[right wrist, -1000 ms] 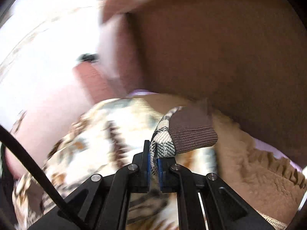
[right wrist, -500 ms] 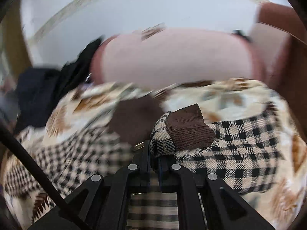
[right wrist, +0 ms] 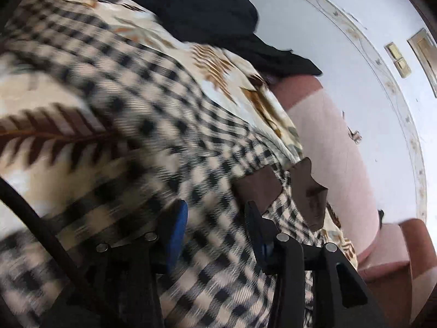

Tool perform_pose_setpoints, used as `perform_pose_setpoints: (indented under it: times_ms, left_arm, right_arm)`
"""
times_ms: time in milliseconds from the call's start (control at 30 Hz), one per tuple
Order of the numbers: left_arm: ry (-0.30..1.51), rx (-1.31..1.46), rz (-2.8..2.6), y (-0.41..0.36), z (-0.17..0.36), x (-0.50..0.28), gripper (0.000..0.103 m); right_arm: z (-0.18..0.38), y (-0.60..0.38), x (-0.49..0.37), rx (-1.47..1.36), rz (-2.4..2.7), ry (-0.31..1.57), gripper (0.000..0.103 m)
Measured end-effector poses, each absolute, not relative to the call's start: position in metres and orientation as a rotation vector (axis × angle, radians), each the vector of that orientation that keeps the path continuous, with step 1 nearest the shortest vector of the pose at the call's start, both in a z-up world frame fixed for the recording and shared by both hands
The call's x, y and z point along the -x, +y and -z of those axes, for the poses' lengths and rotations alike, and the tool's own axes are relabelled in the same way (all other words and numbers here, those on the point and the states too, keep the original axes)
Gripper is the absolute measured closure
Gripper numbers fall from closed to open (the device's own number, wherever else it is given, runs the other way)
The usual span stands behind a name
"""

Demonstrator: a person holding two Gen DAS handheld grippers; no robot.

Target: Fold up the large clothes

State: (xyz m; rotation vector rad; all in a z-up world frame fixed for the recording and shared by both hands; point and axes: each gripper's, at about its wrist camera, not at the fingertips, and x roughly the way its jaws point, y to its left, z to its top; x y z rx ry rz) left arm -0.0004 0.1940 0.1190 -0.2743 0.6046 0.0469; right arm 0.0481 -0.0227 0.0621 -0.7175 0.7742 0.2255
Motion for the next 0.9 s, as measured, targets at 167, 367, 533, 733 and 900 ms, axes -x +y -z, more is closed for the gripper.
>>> perform_pose_setpoints:
  times_ms: [167, 367, 533, 733, 900]
  left_arm:
    - [0.605, 0.281, -0.038, 0.191, -0.118, -0.002, 0.02]
    - [0.628, 0.254, -0.031, 0.18, -0.113, -0.01, 0.02]
    - [0.641, 0.24, -0.053, 0.181, -0.109, -0.013, 0.02]
    - [0.642, 0.255, -0.072, 0.187, -0.108, -0.015, 0.02]
    - [0.648, 0.254, -0.076, 0.187, -0.106, -0.018, 0.02]
  right_arm:
    - [-0.089, -0.077, -0.078, 0.481, -0.111, 0.816, 0.053]
    - [-0.077, -0.107, -0.133, 0.205, -0.092, 0.933, 0.053]
    - [-0.057, -0.106, -0.158, 0.104, -0.074, 0.989, 0.054]
    - [-0.051, -0.095, -0.165, 0.153, -0.003, 0.987, 0.096]
    - [-0.06, -0.058, -0.151, 0.245, -0.064, 0.94, 0.096]
